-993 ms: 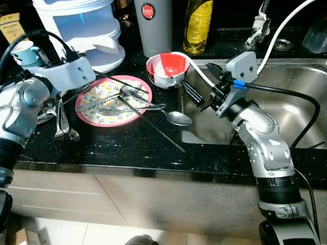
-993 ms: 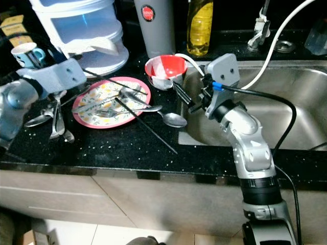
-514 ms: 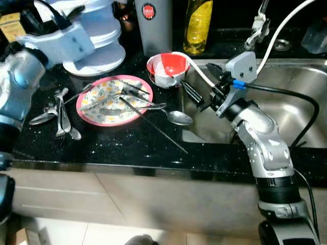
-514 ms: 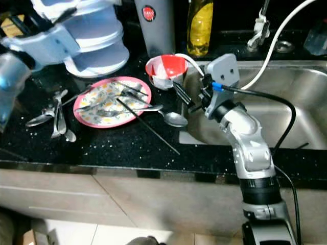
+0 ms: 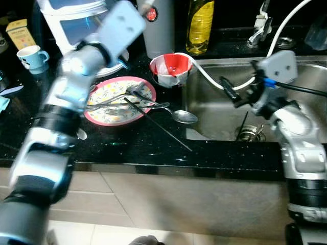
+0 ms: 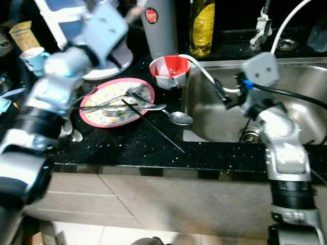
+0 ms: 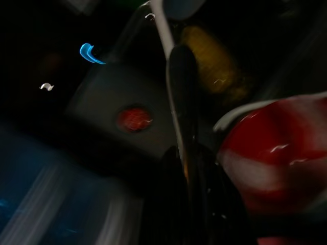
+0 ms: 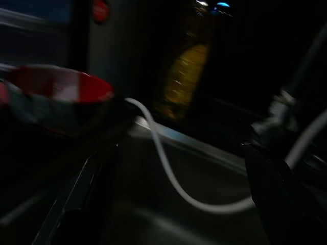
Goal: Kitchen organization
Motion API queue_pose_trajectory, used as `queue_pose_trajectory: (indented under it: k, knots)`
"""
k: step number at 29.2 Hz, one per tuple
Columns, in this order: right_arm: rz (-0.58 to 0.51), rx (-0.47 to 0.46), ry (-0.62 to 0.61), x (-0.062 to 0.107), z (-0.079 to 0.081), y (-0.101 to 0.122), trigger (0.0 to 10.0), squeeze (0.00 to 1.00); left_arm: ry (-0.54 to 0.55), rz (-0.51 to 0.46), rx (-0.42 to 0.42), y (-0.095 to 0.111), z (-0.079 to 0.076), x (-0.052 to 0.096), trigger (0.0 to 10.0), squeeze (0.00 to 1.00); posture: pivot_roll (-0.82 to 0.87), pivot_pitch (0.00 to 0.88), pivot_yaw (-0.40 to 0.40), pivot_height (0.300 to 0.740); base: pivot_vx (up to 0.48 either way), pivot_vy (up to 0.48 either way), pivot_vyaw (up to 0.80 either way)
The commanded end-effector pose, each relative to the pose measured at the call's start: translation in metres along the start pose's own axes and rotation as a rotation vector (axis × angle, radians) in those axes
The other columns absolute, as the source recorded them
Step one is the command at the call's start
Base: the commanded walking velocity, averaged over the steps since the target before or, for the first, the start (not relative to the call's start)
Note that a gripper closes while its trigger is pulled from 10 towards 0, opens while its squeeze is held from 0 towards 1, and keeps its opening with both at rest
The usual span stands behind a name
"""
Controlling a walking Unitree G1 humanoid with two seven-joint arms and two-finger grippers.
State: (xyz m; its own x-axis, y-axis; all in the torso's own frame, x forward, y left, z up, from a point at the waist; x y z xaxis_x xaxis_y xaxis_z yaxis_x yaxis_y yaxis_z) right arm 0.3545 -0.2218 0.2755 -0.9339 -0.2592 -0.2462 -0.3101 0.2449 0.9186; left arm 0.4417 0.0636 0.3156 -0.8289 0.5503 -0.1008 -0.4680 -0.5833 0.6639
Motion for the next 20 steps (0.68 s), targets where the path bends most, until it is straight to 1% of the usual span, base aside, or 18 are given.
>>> queue_pose_trajectory:
  k: [1, 2, 3, 4, 5, 6, 7, 8, 9, 11, 13, 14, 15, 16, 17, 18, 19, 20]
  knots:
    - [0.008, 0.023, -0.016, 0.006, -0.005, 0.002, 10.0, 0.00, -0.043, -0.002, 0.015, 0.007, -0.008, -0.009, 10.0, 0.00, 0.02, 0.000, 0.195, 0.740, 0.000, 0.000, 0.00]
    - [0.011, 0.032, -0.029, 0.009, -0.009, 0.003, 10.0, 0.00, -0.069, -0.007, 0.037, 0.013, -0.017, -0.017, 10.0, 0.00, 0.01, 0.000, 0.199, 0.740, 0.000, 0.000, 0.00]
    - [0.011, 0.032, -0.029, 0.009, -0.009, 0.003, 10.0, 0.00, -0.069, -0.007, 0.037, 0.013, -0.017, -0.017, 10.0, 0.00, 0.01, 0.000, 0.199, 0.740, 0.000, 0.000, 0.00]
    - [0.009, 0.036, -0.042, 0.011, -0.013, 0.004, 10.0, 0.00, -0.109, -0.014, 0.085, 0.020, -0.028, -0.024, 10.0, 0.00, 0.00, 0.000, 0.203, 0.740, 0.000, 0.000, 0.00]
    - [0.006, 0.039, -0.049, 0.012, -0.015, 0.005, 10.0, 0.00, -0.135, -0.018, 0.118, 0.025, -0.035, -0.029, 10.0, 0.00, 0.00, 0.000, 0.204, 0.740, 0.000, 0.000, 0.00]
    - [0.006, 0.039, -0.049, 0.012, -0.015, 0.005, 10.0, 0.00, -0.135, -0.018, 0.118, 0.025, -0.035, -0.029, 10.0, 0.00, 0.00, 0.000, 0.204, 0.740, 0.000, 0.000, 0.00]
    - [-0.020, 0.026, -0.058, 0.013, -0.017, 0.011, 10.0, 0.00, -0.252, -0.059, 0.234, 0.042, -0.063, -0.036, 10.0, 0.00, -0.02, 0.000, 0.209, 0.740, 0.000, 0.000, 0.00]
    - [-0.035, 0.021, -0.059, 0.013, -0.017, 0.014, 10.0, 0.00, -0.302, -0.070, 0.282, 0.047, -0.074, -0.037, 10.0, 0.00, -0.02, 0.000, 0.209, 0.740, 0.000, 0.000, 0.00]
    - [-0.035, 0.021, -0.059, 0.013, -0.017, 0.014, 10.0, 0.00, -0.302, -0.070, 0.282, 0.047, -0.074, -0.037, 10.0, 0.00, -0.02, 0.000, 0.209, 0.740, 0.000, 0.000, 0.00]
    - [-0.063, 0.010, -0.051, 0.011, -0.014, 0.020, 10.0, 0.00, -0.373, -0.072, 0.348, 0.050, -0.091, -0.037, 10.0, 0.00, -0.03, 0.000, 0.209, 0.740, 0.000, 0.000, 0.00]
    - [-0.097, -0.009, -0.038, 0.009, -0.010, 0.028, 10.0, 0.00, -0.408, -0.048, 0.394, 0.044, -0.104, -0.037, 10.0, 0.00, -0.02, 0.000, 0.202, 0.740, 0.000, 0.000, 0.00]
    - [-0.097, -0.009, -0.038, 0.009, -0.010, 0.028, 10.0, 0.00, -0.408, -0.048, 0.394, 0.044, -0.104, -0.037, 10.0, 0.00, -0.02, 0.000, 0.202, 0.740, 0.000, 0.000, 0.00]
    - [-0.110, -0.017, -0.033, 0.009, -0.008, 0.031, 10.0, 0.00, -0.418, -0.038, 0.407, 0.042, -0.108, -0.037, 10.0, 1.00, -0.02, 0.000, 0.202, 0.740, 0.000, 0.000, 0.00]
    - [-0.110, -0.017, -0.033, 0.009, -0.008, 0.031, 10.0, 0.00, -0.418, -0.038, 0.407, 0.042, -0.108, -0.037, 10.0, 1.00, -0.02, 0.000, 0.202, 0.740, 0.000, 0.000, 0.00]
    - [-0.131, -0.031, -0.024, 0.008, -0.006, 0.035, 10.0, 0.00, -0.434, -0.031, 0.432, 0.039, -0.113, -0.036, 10.0, 1.00, -0.02, 0.000, 0.198, 0.740, 0.000, 0.000, 0.00]
    - [-0.162, -0.052, -0.013, 0.006, -0.004, 0.042, 10.0, 0.00, -0.429, -0.038, 0.456, 0.036, -0.112, -0.035, 10.0, 1.00, -0.01, 0.000, 0.188, 0.740, 0.000, 0.000, 0.00]
    - [-0.162, -0.052, -0.013, 0.006, -0.004, 0.042, 10.0, 0.00, -0.429, -0.038, 0.456, 0.036, -0.112, -0.035, 10.0, 1.00, -0.01, 0.000, 0.188, 0.740, 0.000, 0.000, 0.00]
    - [-0.186, -0.069, -0.005, 0.004, -0.002, 0.047, 10.0, 0.00, -0.417, -0.052, 0.481, 0.035, -0.109, -0.035, 10.0, 1.00, -0.01, 0.000, 0.184, 0.740, 0.000, 0.000, 0.00]
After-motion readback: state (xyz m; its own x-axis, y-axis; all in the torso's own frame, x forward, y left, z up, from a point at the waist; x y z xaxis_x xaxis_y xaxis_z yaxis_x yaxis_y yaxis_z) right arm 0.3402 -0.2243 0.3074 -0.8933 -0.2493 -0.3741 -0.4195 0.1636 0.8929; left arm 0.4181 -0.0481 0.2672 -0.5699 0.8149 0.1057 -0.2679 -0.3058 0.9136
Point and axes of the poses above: a point about 5 cm out from each wrist's last joint towards the gripper, its own x axis pointing back from the gripper into the wrist, its own y axis along the axis of the wrist's last joint, z = x × y, the point moved 5 cm from there along -x, pointing out of the wrist towards the gripper, and after that the axes turned 6 degrees about -x, right-handed, at the moved point
